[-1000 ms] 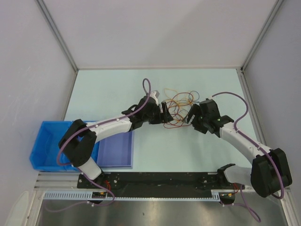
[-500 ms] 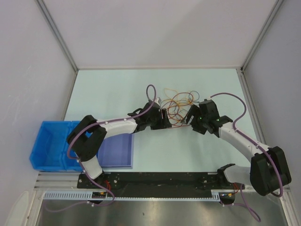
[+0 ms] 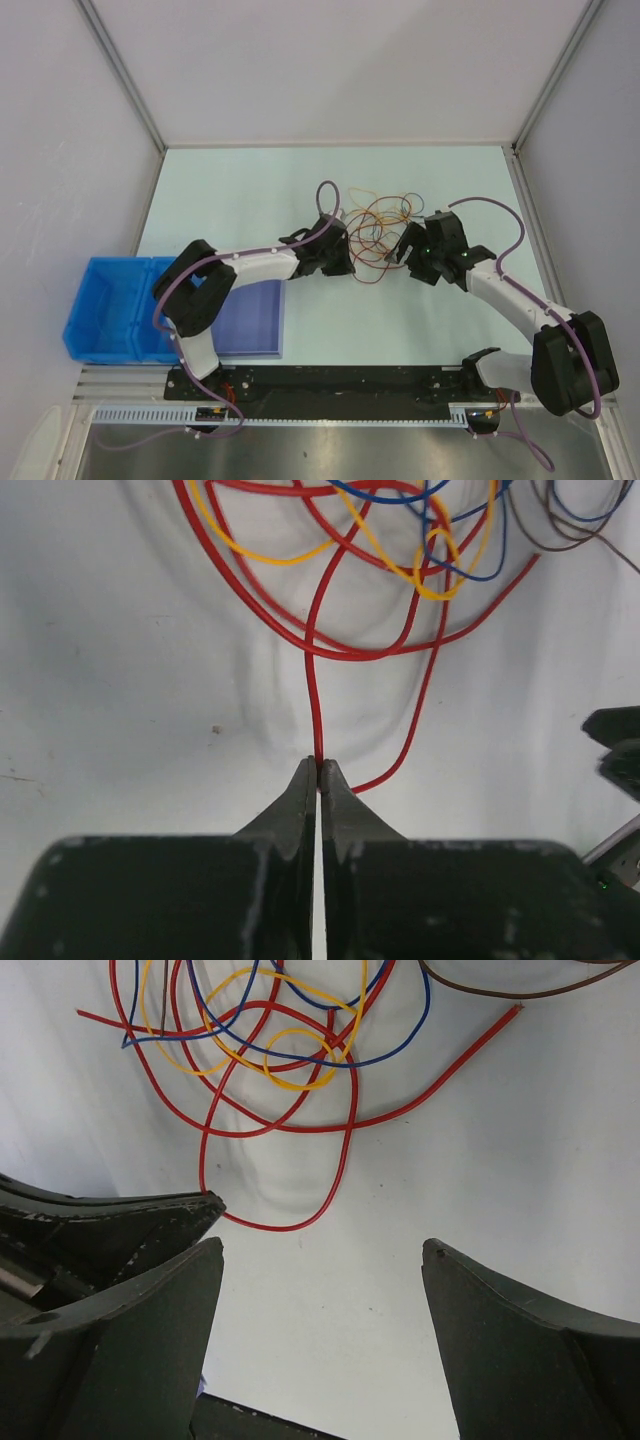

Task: Untangle the cables

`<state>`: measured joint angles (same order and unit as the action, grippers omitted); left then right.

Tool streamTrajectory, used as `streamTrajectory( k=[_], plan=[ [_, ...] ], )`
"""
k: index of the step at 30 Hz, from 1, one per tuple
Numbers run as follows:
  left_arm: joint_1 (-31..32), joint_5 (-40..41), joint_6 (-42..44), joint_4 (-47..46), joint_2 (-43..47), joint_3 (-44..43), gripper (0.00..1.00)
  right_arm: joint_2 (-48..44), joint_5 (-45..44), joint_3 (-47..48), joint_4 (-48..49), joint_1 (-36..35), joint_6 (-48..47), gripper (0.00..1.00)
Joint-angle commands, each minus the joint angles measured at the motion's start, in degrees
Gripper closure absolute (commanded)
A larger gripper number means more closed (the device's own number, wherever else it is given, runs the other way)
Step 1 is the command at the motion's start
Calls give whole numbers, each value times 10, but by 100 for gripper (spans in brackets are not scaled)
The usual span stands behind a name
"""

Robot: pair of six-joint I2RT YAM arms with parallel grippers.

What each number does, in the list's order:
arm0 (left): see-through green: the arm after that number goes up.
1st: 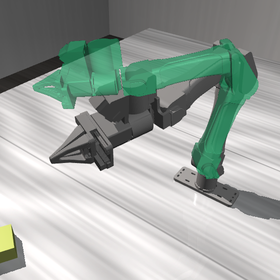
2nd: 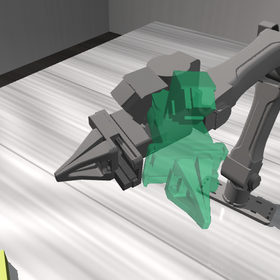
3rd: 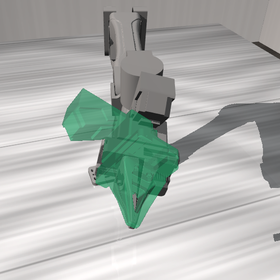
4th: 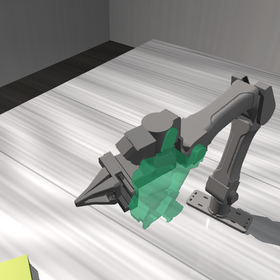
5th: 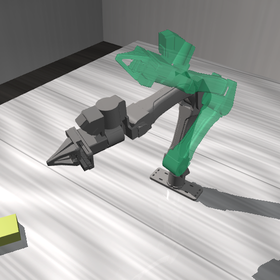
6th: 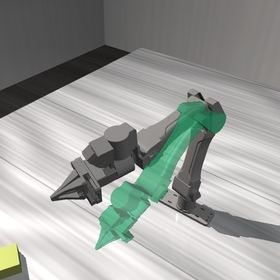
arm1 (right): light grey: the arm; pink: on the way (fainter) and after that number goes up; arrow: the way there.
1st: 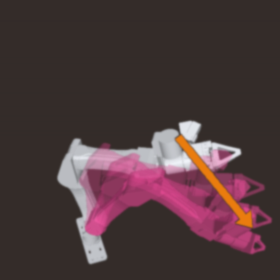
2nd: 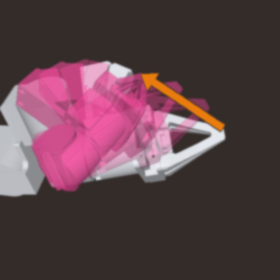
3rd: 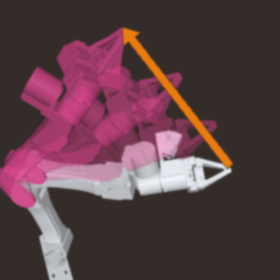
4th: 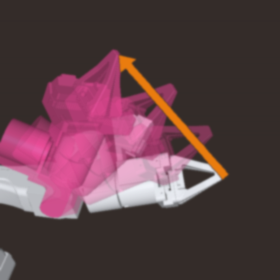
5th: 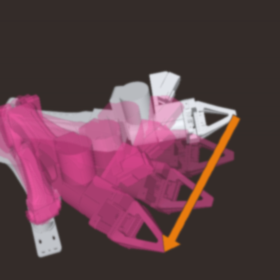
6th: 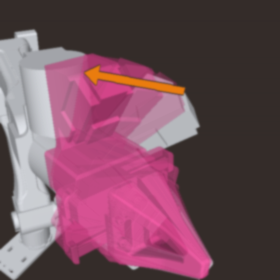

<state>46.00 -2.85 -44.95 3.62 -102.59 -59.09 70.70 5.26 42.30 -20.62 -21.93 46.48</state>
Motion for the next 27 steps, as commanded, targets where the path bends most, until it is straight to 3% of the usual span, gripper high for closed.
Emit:
streamTrajectory(
  k=[1,8,13,16,20,27],
  plan=[
    [23,55,46,68,62,-77,100,-19,8,-1,16,3,1,16],
    [37,93,103,172,181,-220,100,-63,3,-1,12,9,11,16],
    [61,107,187,238,202,-388,100,-94,-13,-1,0,12,20,16],
    [87,139,253,237,217,-442,100,-110,-19,-1,-3,11,25,16],
    [88,167,261,257,223,-437,100,-136,-30,-1,-9,15,26,17],
    [88,143,216,214,257,-214,100,-172,-31,-1,-28,39,12,17]
  ],
)
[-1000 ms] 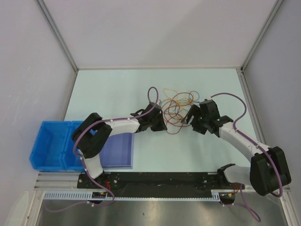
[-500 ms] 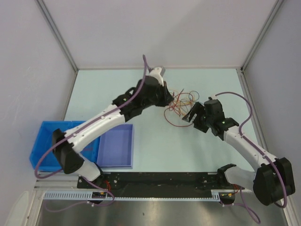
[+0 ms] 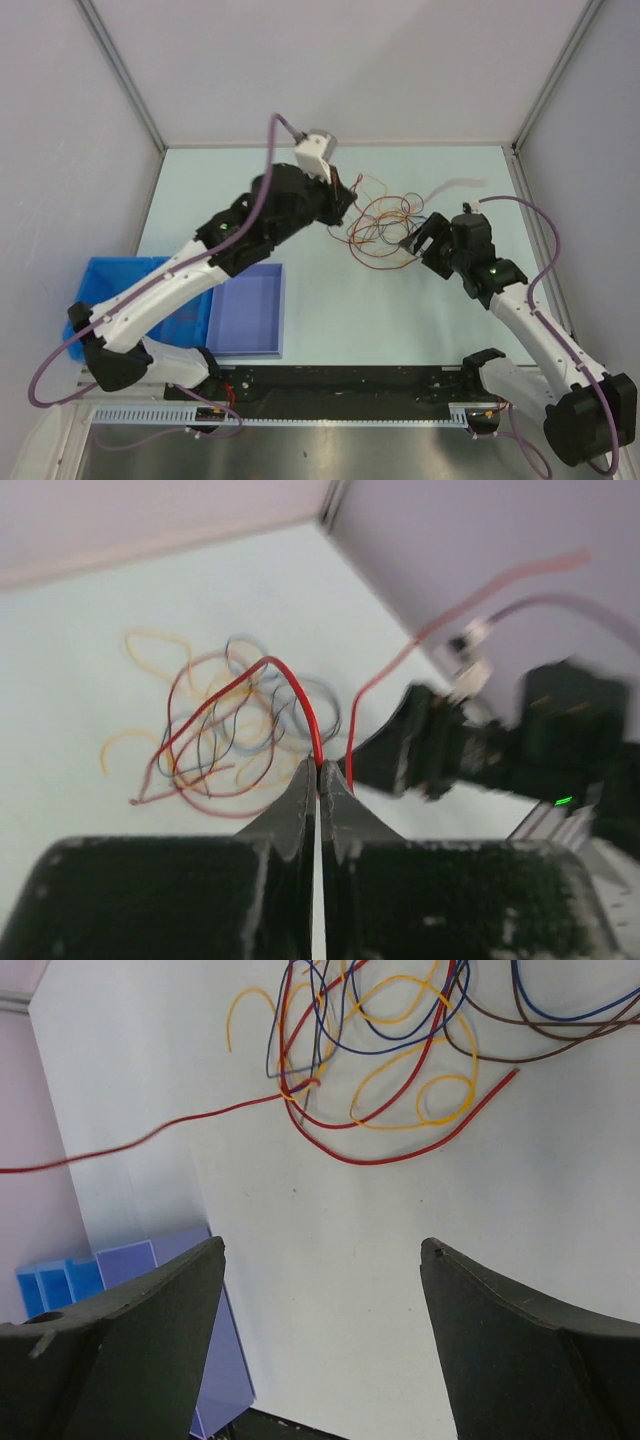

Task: Untangle the cables

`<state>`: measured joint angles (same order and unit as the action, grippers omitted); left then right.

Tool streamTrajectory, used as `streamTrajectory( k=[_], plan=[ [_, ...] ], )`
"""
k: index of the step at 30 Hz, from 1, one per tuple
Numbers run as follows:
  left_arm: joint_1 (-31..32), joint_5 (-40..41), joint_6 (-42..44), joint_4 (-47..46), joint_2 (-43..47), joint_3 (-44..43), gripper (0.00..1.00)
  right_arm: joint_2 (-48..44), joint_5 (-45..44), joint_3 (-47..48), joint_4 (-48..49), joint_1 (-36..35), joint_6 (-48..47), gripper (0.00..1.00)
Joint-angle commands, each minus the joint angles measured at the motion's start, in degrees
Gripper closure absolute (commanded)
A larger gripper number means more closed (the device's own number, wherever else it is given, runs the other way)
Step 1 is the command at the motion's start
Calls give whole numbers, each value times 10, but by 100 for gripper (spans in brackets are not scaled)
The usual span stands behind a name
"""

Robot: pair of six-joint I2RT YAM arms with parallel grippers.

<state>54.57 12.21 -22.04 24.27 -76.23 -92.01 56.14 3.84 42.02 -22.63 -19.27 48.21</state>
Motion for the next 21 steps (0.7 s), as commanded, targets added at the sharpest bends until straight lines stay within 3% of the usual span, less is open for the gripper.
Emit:
streamTrajectory(
  k=[1,6,15,21],
  plan=[
    [2,-23,-25,-4,-1,138,100,-29,-16,3,-14,15,-6,17],
    [2,-49,-37,-30,9,233,100,-45,-25,3,-33,17,-5,18],
    [5,-50,17,64,-20,227,100,-62,-26,2,-35,18,-5,18],
    [48,-161,-9,-46,25,304,100,-49,-19,2,-36,18,-9,19]
  ],
)
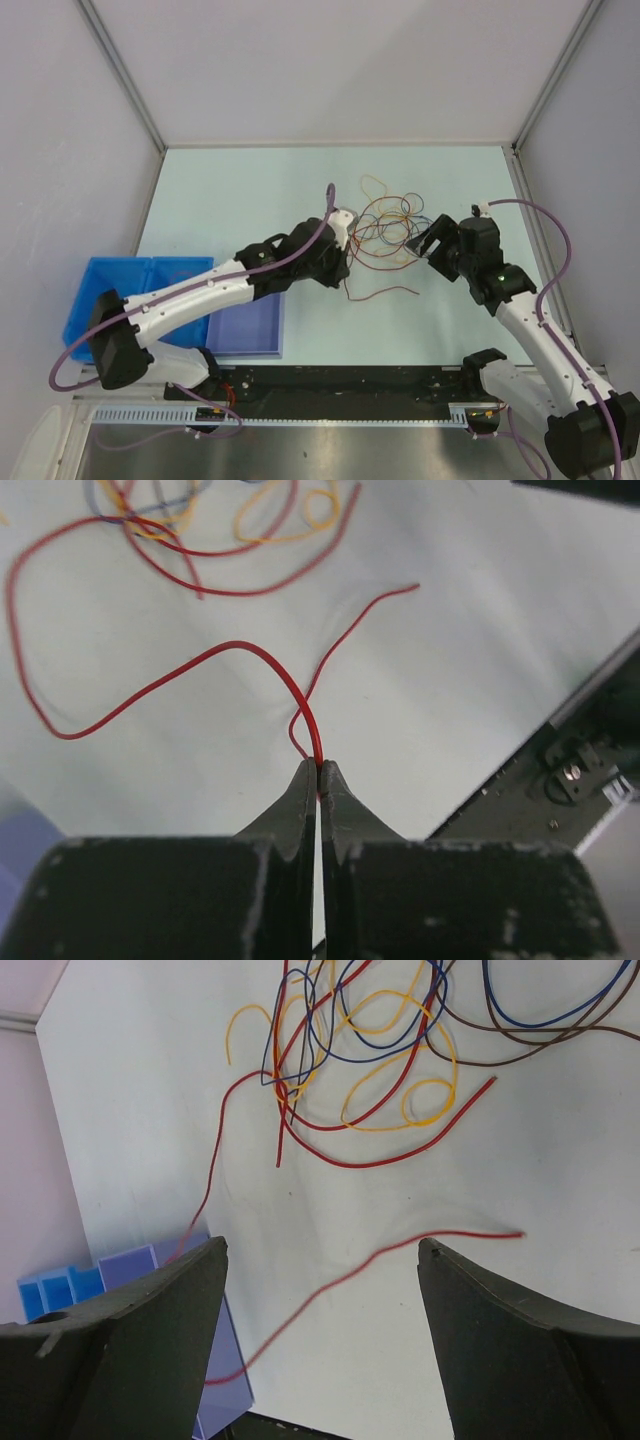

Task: Untangle the cables

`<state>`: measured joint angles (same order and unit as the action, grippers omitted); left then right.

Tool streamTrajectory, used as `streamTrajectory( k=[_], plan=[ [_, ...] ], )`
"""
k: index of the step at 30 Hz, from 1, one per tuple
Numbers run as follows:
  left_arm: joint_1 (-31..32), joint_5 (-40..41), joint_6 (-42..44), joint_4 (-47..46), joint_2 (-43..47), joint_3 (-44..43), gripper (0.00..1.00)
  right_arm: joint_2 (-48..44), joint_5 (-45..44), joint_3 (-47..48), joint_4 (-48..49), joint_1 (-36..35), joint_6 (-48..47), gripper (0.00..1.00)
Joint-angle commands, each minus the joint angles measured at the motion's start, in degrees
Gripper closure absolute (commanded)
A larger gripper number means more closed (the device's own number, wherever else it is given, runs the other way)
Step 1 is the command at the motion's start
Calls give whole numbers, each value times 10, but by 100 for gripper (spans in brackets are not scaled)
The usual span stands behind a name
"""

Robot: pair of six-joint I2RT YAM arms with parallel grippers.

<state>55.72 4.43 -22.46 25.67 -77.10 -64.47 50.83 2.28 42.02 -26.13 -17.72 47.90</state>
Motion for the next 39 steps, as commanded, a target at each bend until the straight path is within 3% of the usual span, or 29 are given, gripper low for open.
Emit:
streamTrajectory(
  k=[1,5,10,15,21,26,31,34,39],
  plan=[
    [49,-83,-2,-42,34,18,100,4,-4,2,-1,2,-6,19],
    [139,-91,50,46,21,-78,100,-6,-9,2,4,2,-11,19],
    [232,-50,114,176,-4,-293,99,-13,3,5,9,16,-13,19],
    [250,10,174,261,-45,-527,100,-24,12,24,0,39,-18,19],
    [251,-84,238,223,-51,-700,100,-36,25,45,-19,58,-27,19],
    [250,-88,250,108,15,-571,100,-46,25,45,-31,64,-33,19],
    [248,-69,234,70,52,-424,100,-48,21,45,-36,79,-43,18],
    [212,-76,199,41,74,-328,100,-43,26,45,-39,101,-51,18],
    [74,-174,126,-67,111,-123,100,-31,40,45,-45,123,-58,18]
  ],
)
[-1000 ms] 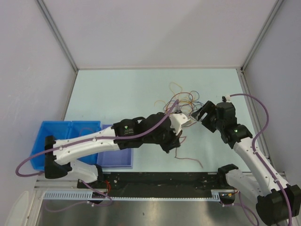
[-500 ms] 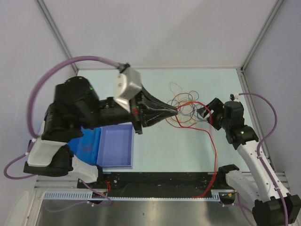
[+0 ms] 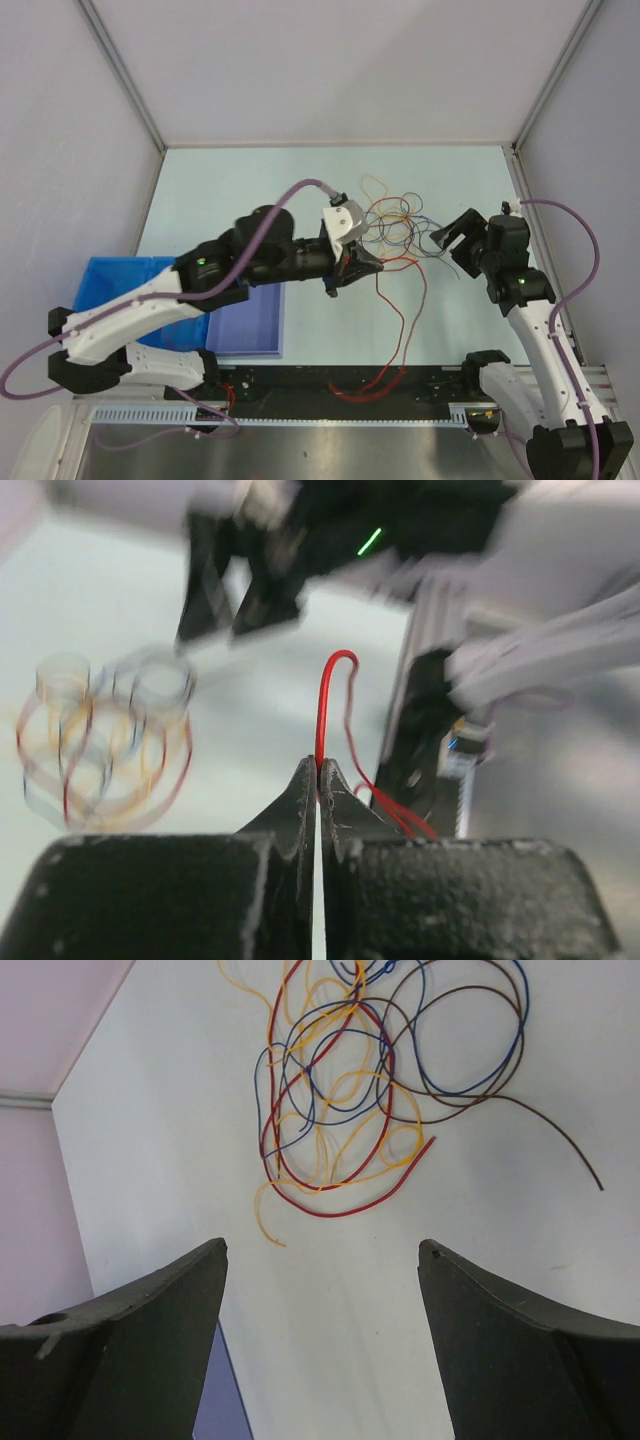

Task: Untangle the cables

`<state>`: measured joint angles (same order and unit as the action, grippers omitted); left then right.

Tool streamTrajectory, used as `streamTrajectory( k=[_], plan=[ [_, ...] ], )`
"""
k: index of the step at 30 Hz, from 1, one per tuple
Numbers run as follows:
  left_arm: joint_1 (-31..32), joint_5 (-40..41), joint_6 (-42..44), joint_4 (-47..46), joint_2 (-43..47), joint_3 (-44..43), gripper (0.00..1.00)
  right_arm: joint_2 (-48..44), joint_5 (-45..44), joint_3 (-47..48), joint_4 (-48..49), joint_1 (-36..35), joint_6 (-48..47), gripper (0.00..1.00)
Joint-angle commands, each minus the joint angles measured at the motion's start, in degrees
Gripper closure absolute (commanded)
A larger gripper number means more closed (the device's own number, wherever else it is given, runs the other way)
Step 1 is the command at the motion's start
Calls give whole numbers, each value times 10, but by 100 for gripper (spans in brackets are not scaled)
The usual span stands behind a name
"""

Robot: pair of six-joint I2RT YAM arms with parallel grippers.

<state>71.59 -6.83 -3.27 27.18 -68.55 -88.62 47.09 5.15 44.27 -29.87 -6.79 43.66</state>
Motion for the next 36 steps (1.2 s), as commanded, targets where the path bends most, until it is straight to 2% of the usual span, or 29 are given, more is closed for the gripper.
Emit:
streamTrajectory(
  k=[1,4,8,14,18,22,26,29,30,32,33,35,36],
  plan=[
    [-94,-69,-69,-103,21,170,100,7,13,22,-9,15,-16,18],
    [-107,-54,-72,-110,-7,217,100,11,14,22,-12,14,-19,18],
    [-107,-54,-85,-103,-63,209,100,10,9,22,-13,16,-24,18],
    [-107,-14,-112,-85,-64,220,100,15,26,15,-18,15,-20,18],
    [-107,5,-169,-128,-39,309,100,13,55,-11,-3,6,-4,19],
    [-114,21,-227,-210,-54,411,100,10,36,-36,1,-23,3,18],
    [-122,21,-260,-230,-97,427,96,15,35,-41,3,-53,13,19],
    [-125,47,-270,-202,-117,408,76,14,27,-42,1,-81,16,18],
    [-127,53,-271,-182,-118,398,60,18,19,-42,-5,-89,18,19],
    [-131,87,-274,-158,-117,386,45,25,10,-41,-14,-118,18,19],
    [-132,97,-274,-136,-114,380,32,32,-6,-42,-28,-128,17,19],
    [-140,124,-274,-107,-98,376,15,37,-40,-41,-54,-164,21,19],
    [-149,132,-274,-99,-90,376,12,42,-51,-42,-63,-179,27,19]
  ],
)
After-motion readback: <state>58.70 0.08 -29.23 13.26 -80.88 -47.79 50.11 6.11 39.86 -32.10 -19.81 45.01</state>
